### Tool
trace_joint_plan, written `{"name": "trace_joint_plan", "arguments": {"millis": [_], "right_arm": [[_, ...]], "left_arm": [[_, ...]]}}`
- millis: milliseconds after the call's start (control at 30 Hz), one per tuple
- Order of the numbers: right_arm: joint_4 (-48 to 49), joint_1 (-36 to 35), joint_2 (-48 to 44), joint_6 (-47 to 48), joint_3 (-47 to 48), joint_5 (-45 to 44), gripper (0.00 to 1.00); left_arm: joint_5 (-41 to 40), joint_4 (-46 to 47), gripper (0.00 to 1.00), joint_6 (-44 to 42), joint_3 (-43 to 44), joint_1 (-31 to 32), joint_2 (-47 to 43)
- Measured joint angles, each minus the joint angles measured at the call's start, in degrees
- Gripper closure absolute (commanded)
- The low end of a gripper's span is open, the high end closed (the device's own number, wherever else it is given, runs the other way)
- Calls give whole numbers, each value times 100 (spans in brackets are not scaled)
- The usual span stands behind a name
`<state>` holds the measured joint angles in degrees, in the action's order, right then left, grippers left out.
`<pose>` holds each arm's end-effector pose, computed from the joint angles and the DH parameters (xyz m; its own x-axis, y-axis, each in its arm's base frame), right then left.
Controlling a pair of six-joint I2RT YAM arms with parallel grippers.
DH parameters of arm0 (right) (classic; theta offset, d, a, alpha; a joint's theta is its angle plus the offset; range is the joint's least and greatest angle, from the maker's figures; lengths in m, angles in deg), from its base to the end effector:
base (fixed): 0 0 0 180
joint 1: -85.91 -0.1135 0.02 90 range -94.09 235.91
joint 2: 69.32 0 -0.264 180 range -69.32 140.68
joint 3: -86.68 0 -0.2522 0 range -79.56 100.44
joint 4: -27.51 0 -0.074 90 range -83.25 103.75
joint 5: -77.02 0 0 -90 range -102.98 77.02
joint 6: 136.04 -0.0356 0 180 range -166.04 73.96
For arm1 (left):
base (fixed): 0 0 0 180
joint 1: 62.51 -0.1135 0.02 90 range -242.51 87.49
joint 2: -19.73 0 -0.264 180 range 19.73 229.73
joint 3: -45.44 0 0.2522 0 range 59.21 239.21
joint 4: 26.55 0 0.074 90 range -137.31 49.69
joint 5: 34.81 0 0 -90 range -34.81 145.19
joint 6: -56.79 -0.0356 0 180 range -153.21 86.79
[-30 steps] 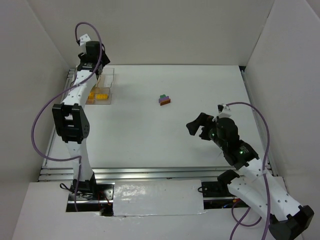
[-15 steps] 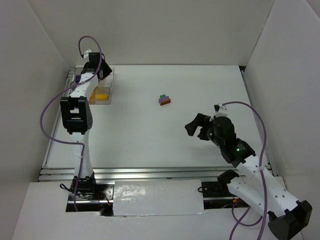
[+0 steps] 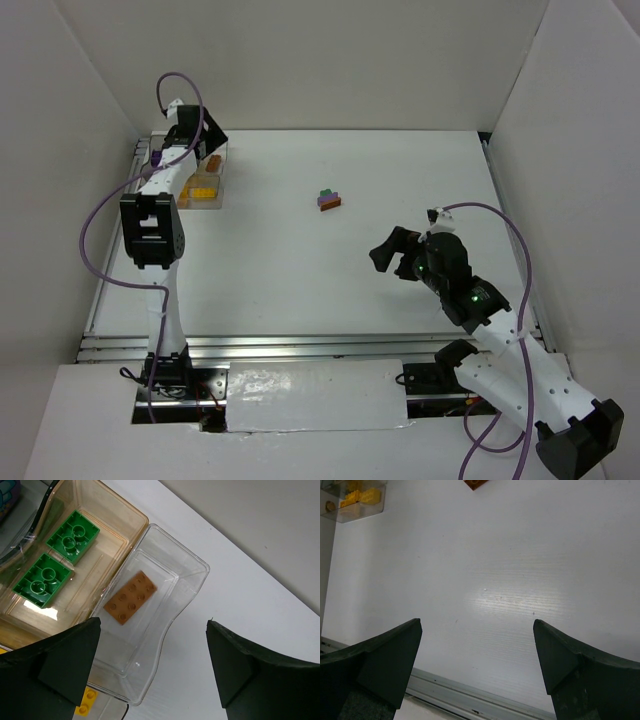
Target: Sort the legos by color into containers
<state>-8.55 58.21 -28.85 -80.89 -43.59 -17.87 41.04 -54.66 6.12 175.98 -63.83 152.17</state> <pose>0.1482 0.0744 0.2761 -0.5538 0.3523 -0.7545 -0.0967 0.8727 0.4785 0.5438 0.0212 0.2457 -0.2385 -0.6202 -0.7473 -0.4979 0.7388 -0.4542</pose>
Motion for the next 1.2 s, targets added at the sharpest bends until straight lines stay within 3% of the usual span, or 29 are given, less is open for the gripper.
{"name": "trace_joint_plan", "arguments": {"millis": [300,433,533,733,900,1200], "right_arm": [[31,2,39,-22,0,-17,0],[46,2,11,-146,0,-68,0],[28,2,-240,-221,-9,-146,0],[-74,2,-645,-199,-9,-179,0],[-140,2,-595,-122,-9,-153,0],[-129,4,-492,-37,-9,44,0]], "left_arm": [[214,31,0,-341,-302,212,-769],[654,356,1,-1080,-354,986,-1062],[1447,730,1,-1742,-455,1775,-1029],[2677,603,1,-2986,-76,2791,-140],[2868,238,0,-3571,-63,2894,426],[2677,-247,0,-4347,66,2929,614]]}}
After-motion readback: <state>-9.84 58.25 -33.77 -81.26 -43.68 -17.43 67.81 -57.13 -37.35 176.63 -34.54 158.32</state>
